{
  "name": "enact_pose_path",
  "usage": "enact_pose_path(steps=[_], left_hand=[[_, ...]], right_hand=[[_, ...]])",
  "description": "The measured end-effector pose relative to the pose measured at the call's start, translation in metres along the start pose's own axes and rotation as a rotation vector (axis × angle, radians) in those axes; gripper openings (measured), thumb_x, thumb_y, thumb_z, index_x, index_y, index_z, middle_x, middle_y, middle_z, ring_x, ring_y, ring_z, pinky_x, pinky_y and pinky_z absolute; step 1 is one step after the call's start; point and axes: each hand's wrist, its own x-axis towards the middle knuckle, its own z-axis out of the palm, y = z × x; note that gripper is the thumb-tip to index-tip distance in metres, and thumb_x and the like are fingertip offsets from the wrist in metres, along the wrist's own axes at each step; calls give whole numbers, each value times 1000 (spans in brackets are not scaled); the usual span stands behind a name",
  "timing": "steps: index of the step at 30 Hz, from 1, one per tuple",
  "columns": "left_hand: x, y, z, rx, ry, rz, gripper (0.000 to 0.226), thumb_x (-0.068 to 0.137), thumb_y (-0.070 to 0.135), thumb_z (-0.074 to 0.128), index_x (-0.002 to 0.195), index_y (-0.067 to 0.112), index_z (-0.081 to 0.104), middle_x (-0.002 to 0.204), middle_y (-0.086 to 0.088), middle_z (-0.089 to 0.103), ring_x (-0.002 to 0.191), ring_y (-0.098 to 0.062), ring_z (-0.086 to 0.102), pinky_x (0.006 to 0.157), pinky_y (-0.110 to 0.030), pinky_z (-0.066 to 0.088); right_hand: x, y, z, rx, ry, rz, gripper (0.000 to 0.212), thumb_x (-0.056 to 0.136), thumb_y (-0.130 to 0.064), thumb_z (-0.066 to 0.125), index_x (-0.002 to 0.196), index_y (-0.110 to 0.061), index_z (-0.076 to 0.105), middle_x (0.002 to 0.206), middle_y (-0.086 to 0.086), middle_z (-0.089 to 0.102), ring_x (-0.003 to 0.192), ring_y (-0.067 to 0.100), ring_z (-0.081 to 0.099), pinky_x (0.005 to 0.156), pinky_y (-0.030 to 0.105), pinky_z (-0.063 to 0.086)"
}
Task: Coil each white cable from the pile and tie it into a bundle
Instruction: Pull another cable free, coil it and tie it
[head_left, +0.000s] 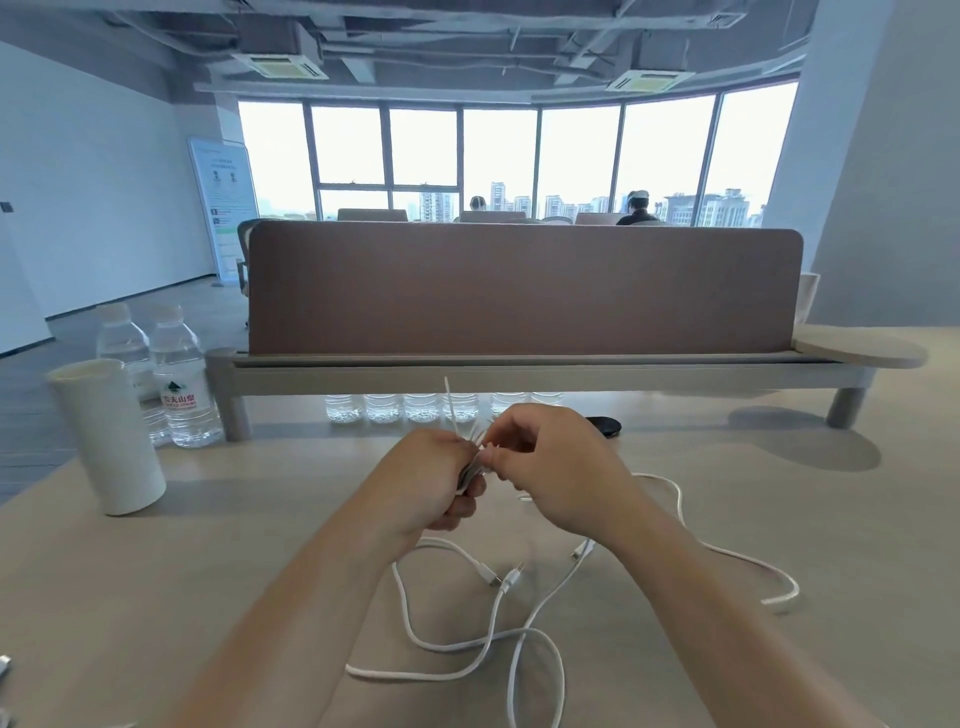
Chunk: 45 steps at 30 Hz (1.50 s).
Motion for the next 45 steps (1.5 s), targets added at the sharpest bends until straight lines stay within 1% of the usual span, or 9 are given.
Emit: enact_pose_path(steps=[3, 8, 11, 14, 19, 24, 28, 35, 45], left_hand=[[1, -1, 1, 1, -5, -7, 25, 97, 4, 45, 73, 9, 49, 60, -9, 49, 44, -15, 35, 42, -16, 21], [-1, 0, 2, 2, -8, 0, 29, 97, 4, 44, 69, 8, 51, 61, -10, 49, 42, -16, 35, 42, -16, 20], [0, 2, -2, -30, 21, 6, 21, 96, 3, 41, 83, 2, 58, 62, -9, 50, 42, -16, 34, 41, -15, 20], [1, 2, -3, -65, 37, 13, 22, 98, 4, 39, 92, 1, 60, 63, -9, 51, 43, -15, 34, 40, -15, 20], [1, 4, -8, -56, 68, 34, 21, 99, 4, 41, 85, 4, 57, 65, -11, 53, 43, -16, 36, 42, -16, 22], [1, 2, -6, 11, 83, 46, 18, 97, 1, 42, 85, 3, 56, 68, -14, 52, 42, -16, 38, 45, -18, 23], [1, 2, -5, -8, 71, 46, 24, 97, 3, 42, 77, 7, 53, 70, -14, 52, 44, -17, 40, 46, -19, 25], [1, 2, -4, 15, 76, 60, 26, 98, 4, 44, 76, 7, 57, 67, -12, 54, 47, -18, 46, 44, -19, 32], [0, 3, -2, -42, 63, 42, 26, 96, 3, 47, 70, 6, 52, 64, -11, 50, 45, -18, 43, 44, -18, 29]], right_hand=[[-1, -1, 0, 3, -10, -6, 11, 88, -23, 73, 80, -26, 66, 66, -13, 58, 60, 0, 50, 57, 14, 35], [-1, -3, -1, -9, -8, 27, 16, 89, -21, 71, 75, -25, 64, 68, -10, 61, 59, 3, 51, 59, 22, 39], [-2, -3, -6, 47, 4, 83, 17, 89, -21, 70, 73, -20, 63, 67, -4, 64, 61, 12, 53, 60, 28, 43], [-3, -3, -11, 61, 1, 103, 19, 90, -20, 68, 72, -18, 62, 63, -4, 65, 57, 13, 53, 55, 24, 42], [-6, -6, -16, 87, -55, 82, 14, 92, -13, 66, 79, -12, 64, 62, -6, 65, 51, 6, 51, 49, 14, 39], [-5, -8, -14, 243, -72, 119, 10, 95, -3, 59, 86, -2, 64, 65, 6, 69, 51, 14, 55, 54, 25, 47], [-4, -6, -11, 415, -56, 181, 8, 93, 3, 59, 88, 3, 64, 69, 11, 71, 58, 18, 61, 56, 27, 49], [-2, -3, -6, 410, 17, 168, 3, 90, -3, 68, 87, -1, 68, 73, 8, 72, 65, 18, 66, 74, 37, 59], [-1, -9, 11, 494, 141, 128, 12, 92, 5, 57, 87, -2, 66, 78, 3, 76, 63, 12, 69, 52, 23, 50]])
